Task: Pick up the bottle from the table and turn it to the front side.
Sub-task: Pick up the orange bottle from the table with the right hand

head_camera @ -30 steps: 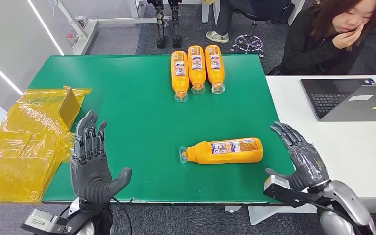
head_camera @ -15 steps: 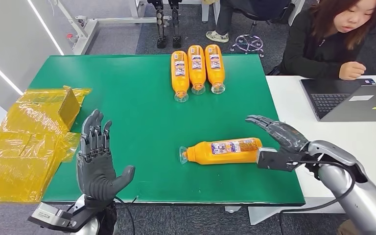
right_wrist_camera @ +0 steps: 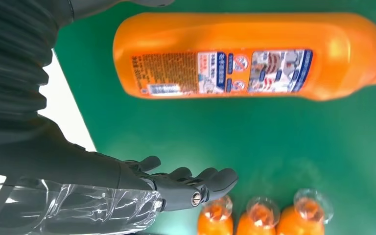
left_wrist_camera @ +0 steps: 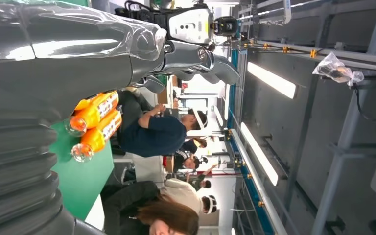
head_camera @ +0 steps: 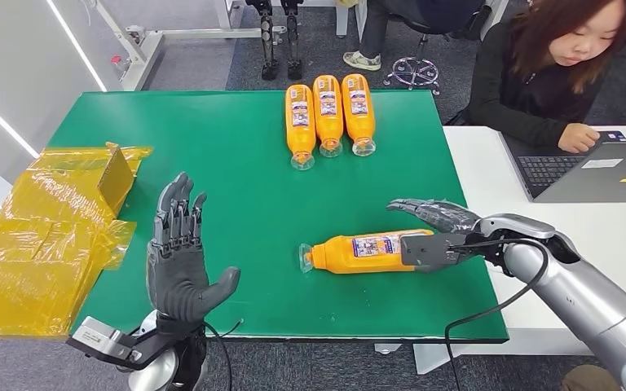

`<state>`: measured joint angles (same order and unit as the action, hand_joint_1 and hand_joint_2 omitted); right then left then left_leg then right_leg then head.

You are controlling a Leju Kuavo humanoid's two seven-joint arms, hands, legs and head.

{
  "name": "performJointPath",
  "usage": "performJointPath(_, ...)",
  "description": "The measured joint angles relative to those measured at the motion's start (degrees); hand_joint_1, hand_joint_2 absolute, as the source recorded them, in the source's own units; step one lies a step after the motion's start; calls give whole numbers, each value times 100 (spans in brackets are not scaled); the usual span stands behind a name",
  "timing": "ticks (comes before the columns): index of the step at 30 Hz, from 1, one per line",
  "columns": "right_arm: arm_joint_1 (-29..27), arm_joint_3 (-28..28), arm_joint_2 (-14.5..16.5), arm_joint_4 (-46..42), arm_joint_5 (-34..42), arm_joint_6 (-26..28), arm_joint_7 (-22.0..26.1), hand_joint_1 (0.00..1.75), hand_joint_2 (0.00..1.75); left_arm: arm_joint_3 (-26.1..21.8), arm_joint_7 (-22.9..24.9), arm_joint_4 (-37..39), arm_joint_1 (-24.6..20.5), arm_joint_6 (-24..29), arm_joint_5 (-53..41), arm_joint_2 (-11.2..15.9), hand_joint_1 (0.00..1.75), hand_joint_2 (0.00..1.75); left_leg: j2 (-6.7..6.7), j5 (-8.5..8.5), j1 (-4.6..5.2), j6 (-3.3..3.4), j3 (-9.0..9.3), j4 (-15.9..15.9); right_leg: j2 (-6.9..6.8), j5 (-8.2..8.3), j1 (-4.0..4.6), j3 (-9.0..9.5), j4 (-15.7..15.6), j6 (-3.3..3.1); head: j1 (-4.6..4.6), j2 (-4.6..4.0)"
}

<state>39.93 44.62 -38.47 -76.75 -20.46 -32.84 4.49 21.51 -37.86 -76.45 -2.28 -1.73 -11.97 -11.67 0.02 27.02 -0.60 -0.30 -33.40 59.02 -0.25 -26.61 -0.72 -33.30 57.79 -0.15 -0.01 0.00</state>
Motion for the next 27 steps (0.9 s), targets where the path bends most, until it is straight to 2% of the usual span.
performJointPath(6, 218, 578, -4, 258, 182, -3, -118, 0, 175, 27, 3, 163, -103, -6, 68, 0, 0, 175, 0, 0, 0, 0, 0, 3, 1, 0, 0, 0, 0, 0, 0, -1)
performJointPath(14, 278, 1049, -27, 492, 331, 5, -269, 0, 175, 69, 3, 349, -221, -82, 95, -4, 0, 175, 0, 1, 0, 1, 0, 5, 1, 0, 0, -1, 0, 0, 0, -1)
performJointPath(21, 230, 1297, -39, 688, 293, 356, -171, 0, 175, 125, 3, 455, -286, -87, 112, -13, 0, 175, 1, 1, -1, 1, 1, 6, 1, 0, 1, 2, 0, 0, 1, -1)
performJointPath(27, 35, 1415, 138, 1041, 15, 624, -21, 0, 175, 126, 10, 486, -295, -70, 112, -27, 0, 175, -4, 1, -3, 1, 1, 5, -6, 0, 3, 6, 0, 1, 0, 0)
